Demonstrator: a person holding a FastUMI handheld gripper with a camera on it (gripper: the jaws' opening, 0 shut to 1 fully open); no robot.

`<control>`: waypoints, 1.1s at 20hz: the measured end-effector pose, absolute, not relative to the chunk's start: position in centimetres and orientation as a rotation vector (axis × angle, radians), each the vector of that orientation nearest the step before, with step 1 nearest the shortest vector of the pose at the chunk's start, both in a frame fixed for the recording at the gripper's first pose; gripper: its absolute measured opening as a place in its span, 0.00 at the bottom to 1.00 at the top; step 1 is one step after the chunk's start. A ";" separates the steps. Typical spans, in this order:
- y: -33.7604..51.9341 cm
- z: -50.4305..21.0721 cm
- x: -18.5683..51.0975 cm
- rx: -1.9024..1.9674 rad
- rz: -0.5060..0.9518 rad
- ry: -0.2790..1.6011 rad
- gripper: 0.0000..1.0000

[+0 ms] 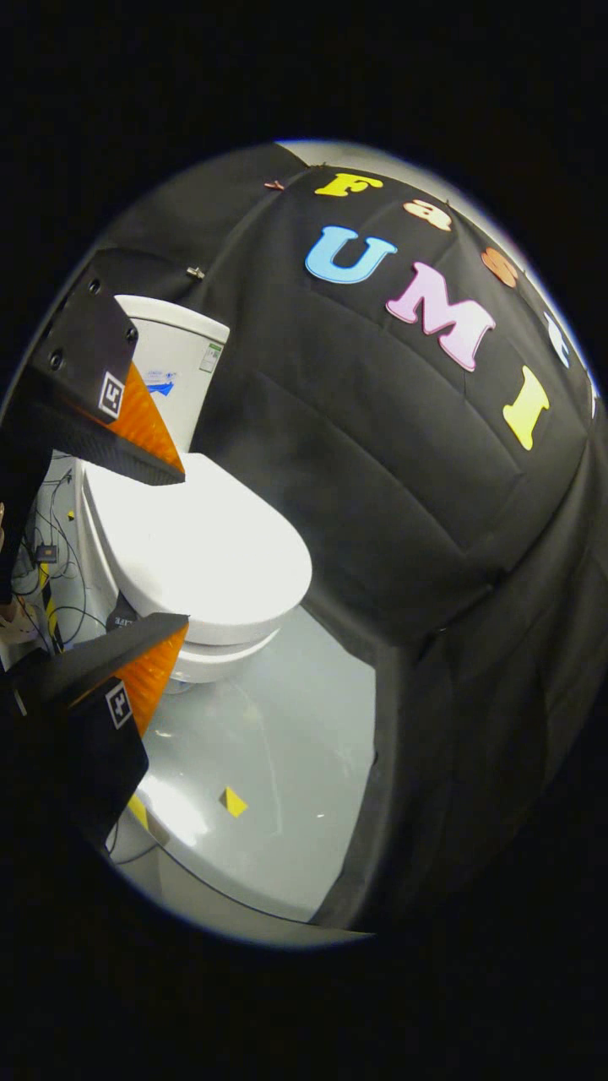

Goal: Open the toilet lid.

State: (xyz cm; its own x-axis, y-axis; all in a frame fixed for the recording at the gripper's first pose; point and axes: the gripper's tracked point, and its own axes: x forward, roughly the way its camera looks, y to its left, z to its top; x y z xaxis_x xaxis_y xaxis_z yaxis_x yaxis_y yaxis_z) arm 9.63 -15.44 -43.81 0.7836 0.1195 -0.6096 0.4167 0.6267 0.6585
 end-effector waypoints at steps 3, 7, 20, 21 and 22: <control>-15.9 -47.8 9.1 0.943 -0.213 0.715 0.97; -15.5 -52.1 8.2 1.037 -0.237 0.764 0.97; -12.8 -57.8 7.2 1.297 -0.197 0.818 0.48; -12.8 -57.6 7.2 1.315 -0.189 0.810 0.36; -12.7 -57.5 7.4 1.329 -0.182 0.798 0.36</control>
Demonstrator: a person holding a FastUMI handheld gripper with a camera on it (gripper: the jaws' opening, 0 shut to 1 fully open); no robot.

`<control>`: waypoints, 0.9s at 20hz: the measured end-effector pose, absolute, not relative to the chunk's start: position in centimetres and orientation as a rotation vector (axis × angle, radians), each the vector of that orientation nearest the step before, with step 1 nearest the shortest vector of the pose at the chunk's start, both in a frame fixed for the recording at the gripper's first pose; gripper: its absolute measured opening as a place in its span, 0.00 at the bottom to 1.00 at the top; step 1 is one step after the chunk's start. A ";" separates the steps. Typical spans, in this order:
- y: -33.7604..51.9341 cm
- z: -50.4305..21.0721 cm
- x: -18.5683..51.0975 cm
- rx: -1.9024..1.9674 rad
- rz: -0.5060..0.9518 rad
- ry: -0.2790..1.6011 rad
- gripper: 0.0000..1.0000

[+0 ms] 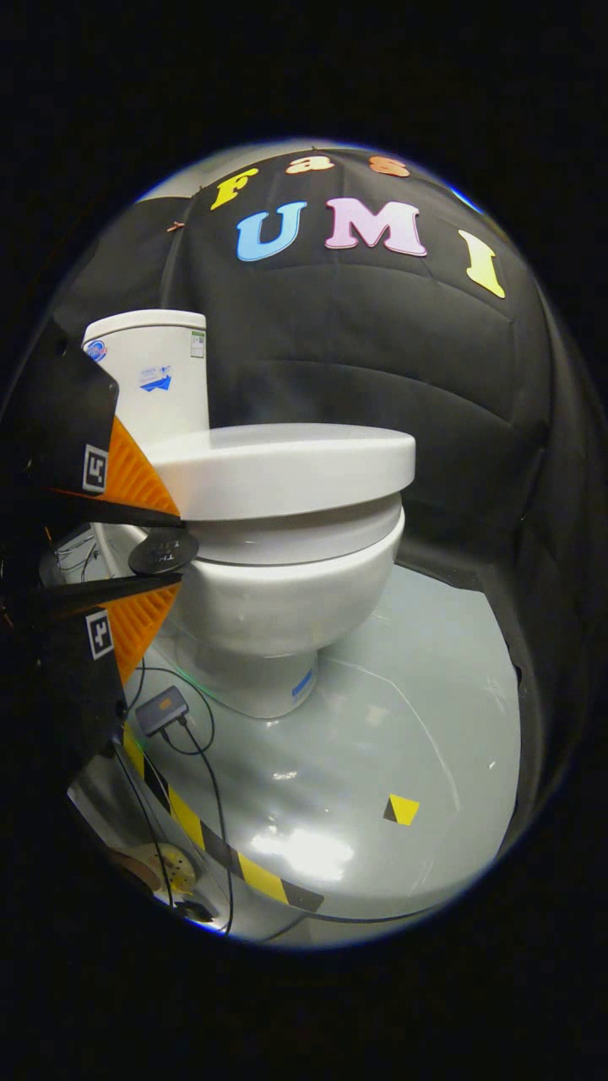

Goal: Open the toilet lid.

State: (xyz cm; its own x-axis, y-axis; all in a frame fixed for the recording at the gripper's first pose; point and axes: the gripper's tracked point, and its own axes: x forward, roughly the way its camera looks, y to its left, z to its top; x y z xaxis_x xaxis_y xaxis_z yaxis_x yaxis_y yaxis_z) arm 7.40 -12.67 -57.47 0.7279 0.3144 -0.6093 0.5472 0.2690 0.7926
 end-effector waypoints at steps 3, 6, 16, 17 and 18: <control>-13.0 -58.1 7.5 1.379 -0.203 0.773 0.23; -12.8 -57.9 7.4 1.420 -0.188 0.749 0.11; -11.5 -56.9 8.0 1.018 -0.176 0.840 0.11; -12.2 -56.0 8.4 1.008 -0.182 0.832 0.11; -12.2 -55.3 8.7 0.984 -0.189 0.826 0.11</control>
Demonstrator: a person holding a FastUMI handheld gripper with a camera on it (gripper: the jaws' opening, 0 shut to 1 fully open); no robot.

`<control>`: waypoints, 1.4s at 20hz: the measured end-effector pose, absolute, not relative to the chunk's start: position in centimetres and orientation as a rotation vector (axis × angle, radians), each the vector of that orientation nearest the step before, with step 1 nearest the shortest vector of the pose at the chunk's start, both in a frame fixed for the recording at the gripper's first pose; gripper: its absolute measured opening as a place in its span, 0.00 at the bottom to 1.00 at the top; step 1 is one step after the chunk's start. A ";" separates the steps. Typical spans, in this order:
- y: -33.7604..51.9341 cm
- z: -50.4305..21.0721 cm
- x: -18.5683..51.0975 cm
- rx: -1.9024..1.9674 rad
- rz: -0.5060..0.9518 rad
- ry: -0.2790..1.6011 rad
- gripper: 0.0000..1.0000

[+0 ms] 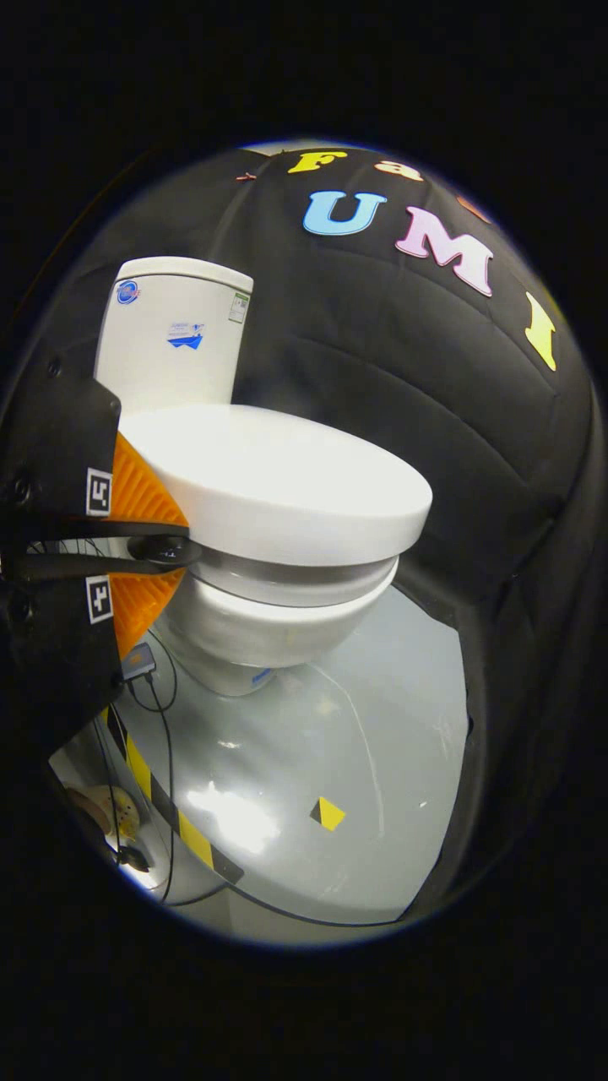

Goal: Open the toilet lid.

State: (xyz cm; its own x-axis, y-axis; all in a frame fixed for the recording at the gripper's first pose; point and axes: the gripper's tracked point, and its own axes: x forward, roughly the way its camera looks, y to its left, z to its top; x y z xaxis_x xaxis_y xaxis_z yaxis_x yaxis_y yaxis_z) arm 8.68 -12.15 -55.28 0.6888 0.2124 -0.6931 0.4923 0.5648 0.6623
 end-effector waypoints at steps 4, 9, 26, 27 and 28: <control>-11.2 -51.9 8.9 0.769 -0.184 0.821 0.11; -8.5 -45.0 9.5 0.504 -0.146 0.766 0.11; 8.1 -31.9 11.2 0.103 0.069 0.555 0.11; 9.3 -31.6 11.2 0.095 0.089 0.546 0.11; 10.5 -31.4 11.3 0.086 0.107 0.538 0.11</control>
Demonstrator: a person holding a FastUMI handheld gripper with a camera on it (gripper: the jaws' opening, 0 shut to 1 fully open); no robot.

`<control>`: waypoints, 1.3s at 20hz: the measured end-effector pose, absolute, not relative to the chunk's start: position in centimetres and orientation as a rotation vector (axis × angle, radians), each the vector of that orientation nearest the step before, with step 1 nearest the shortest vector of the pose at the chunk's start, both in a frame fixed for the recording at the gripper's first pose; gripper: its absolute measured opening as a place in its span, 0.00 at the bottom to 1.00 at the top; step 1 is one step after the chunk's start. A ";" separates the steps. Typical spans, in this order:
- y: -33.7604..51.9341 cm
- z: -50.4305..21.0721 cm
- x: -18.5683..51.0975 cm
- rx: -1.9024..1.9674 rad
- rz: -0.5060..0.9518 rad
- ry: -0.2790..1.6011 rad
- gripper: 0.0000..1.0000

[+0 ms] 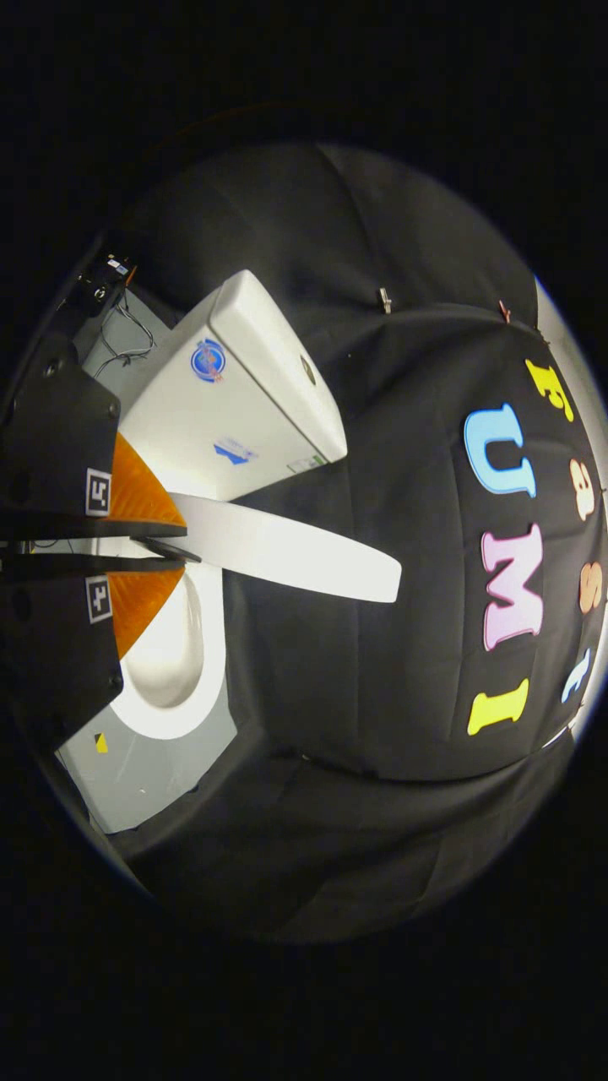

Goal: Open the toilet lid.

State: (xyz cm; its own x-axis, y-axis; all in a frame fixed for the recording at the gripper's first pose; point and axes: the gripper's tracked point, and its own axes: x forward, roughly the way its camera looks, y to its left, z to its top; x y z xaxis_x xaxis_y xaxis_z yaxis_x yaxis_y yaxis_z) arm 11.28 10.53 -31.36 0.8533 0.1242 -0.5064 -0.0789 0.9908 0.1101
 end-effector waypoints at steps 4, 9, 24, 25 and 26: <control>14.3 -30.9 11.6 0.030 0.168 0.514 0.11; 17.3 -31.0 11.9 -0.005 0.215 0.499 0.11; 23.0 -31.7 11.9 -0.050 0.316 0.493 0.11; 23.2 -31.7 11.8 -0.054 0.318 0.492 0.11; 23.3 -31.7 11.9 -0.056 0.321 0.492 0.11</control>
